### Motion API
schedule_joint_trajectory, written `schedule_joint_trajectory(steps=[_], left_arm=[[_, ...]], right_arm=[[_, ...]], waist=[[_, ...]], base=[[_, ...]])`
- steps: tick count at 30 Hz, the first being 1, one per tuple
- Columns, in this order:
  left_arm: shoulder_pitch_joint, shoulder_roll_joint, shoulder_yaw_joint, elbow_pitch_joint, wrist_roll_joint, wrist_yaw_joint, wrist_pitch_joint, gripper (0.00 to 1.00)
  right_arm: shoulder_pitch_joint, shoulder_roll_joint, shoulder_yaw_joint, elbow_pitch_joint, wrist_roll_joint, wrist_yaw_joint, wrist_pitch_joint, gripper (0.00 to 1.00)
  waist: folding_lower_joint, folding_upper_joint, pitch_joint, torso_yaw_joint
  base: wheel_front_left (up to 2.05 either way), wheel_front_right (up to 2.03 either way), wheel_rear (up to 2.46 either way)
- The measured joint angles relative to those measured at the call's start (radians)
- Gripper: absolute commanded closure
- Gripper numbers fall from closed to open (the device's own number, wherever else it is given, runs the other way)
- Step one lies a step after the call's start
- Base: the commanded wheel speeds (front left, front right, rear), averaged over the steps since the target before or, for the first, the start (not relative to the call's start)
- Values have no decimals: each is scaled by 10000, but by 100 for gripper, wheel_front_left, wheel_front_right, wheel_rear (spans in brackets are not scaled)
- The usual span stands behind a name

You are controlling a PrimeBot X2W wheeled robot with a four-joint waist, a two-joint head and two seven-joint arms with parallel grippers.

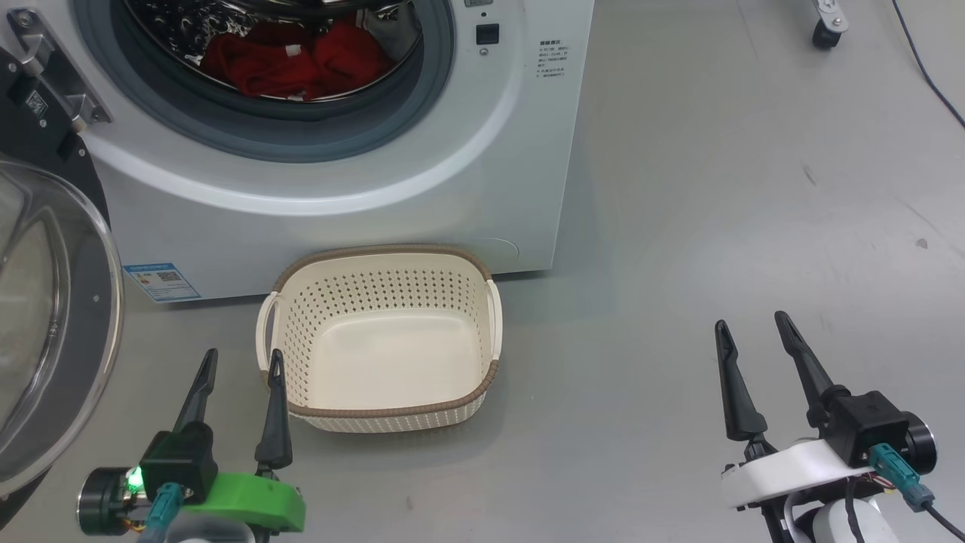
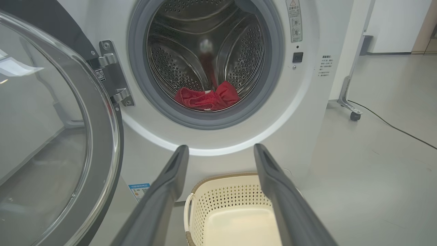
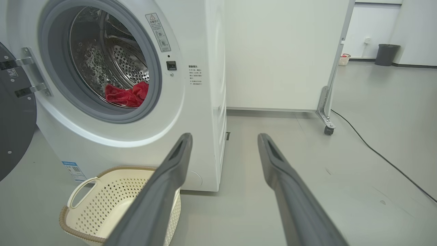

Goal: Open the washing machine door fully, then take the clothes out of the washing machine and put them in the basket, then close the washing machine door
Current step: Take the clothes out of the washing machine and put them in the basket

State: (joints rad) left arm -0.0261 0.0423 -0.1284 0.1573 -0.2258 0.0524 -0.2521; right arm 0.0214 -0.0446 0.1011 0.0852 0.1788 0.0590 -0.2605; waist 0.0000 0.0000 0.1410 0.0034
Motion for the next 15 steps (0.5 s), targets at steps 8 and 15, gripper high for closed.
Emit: schedule_joint_trajectory(steps=[8, 15], left_arm=[[8, 8, -10, -17, 0, 0, 0, 0], [8, 8, -19, -36, 0, 0, 0, 0]], right_arm=[[87, 17, 58, -38, 0, 0, 0, 0], [88, 19, 50, -58, 6, 0, 0, 0]], waist=[[0, 0, -57, 145], [0, 0, -73, 196]], base=[[0, 0, 0], [0, 0, 0]])
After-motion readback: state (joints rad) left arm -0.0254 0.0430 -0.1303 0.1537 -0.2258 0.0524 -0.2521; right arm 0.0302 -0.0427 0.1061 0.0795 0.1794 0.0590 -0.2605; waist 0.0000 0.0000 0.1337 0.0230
